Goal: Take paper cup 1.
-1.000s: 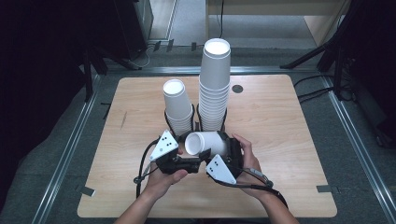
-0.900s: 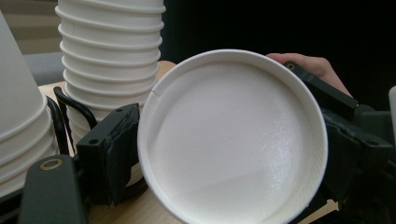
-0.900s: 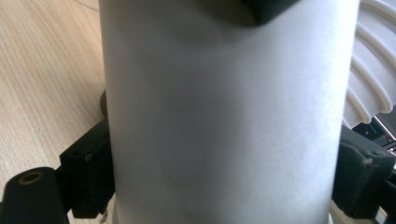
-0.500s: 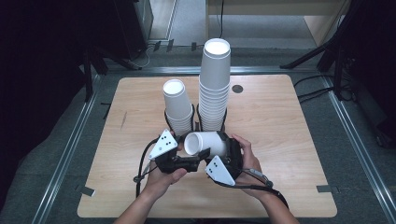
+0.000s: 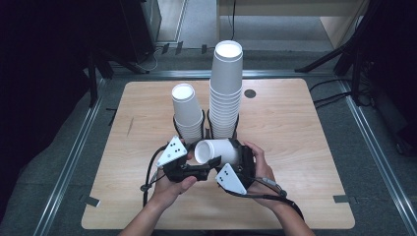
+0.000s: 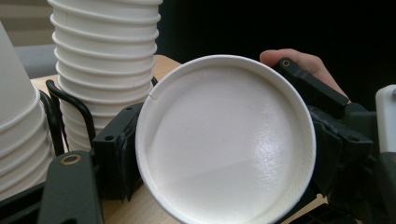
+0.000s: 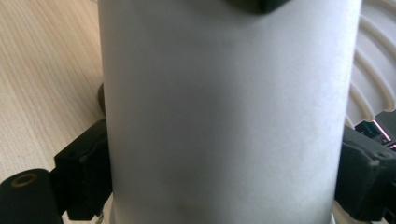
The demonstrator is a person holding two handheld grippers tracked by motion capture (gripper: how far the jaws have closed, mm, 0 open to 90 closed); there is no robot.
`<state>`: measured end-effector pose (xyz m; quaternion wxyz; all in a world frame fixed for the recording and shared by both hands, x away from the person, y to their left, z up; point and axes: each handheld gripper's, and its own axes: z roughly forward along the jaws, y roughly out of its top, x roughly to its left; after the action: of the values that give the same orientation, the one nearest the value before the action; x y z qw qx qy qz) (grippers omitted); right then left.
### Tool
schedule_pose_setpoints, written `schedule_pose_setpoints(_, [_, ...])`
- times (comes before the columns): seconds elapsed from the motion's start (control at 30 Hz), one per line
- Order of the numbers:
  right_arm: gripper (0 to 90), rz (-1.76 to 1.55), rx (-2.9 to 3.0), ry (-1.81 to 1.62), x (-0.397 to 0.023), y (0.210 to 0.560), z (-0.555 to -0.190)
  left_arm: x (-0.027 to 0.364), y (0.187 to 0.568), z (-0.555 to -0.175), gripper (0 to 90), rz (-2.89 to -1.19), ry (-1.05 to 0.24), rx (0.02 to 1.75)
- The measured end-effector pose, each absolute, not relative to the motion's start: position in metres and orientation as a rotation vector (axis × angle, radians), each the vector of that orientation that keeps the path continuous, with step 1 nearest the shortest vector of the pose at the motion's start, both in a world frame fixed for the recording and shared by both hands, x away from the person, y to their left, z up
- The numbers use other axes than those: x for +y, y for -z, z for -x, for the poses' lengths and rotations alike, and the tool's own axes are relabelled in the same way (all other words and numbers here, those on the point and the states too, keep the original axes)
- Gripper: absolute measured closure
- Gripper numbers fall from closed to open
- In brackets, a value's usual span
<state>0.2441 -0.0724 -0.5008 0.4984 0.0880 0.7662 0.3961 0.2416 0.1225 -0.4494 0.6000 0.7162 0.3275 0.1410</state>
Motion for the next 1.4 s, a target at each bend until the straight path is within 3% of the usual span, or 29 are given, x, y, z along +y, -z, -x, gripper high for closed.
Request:
schedule_pose_setpoints(0.83, [0.8,-0.293,1.838,-1.041,-0.085,0.492,-0.231,0.141,0.448,-0.247,24.6,-1.585,-0.307,0.794])
schedule_pose_setpoints(1.4, [0.0,-0.708,1.853,-1.343,-0.106,0.482,-0.211,0.144,0.453,-0.245,24.6,-1.555,-0.391,0.842])
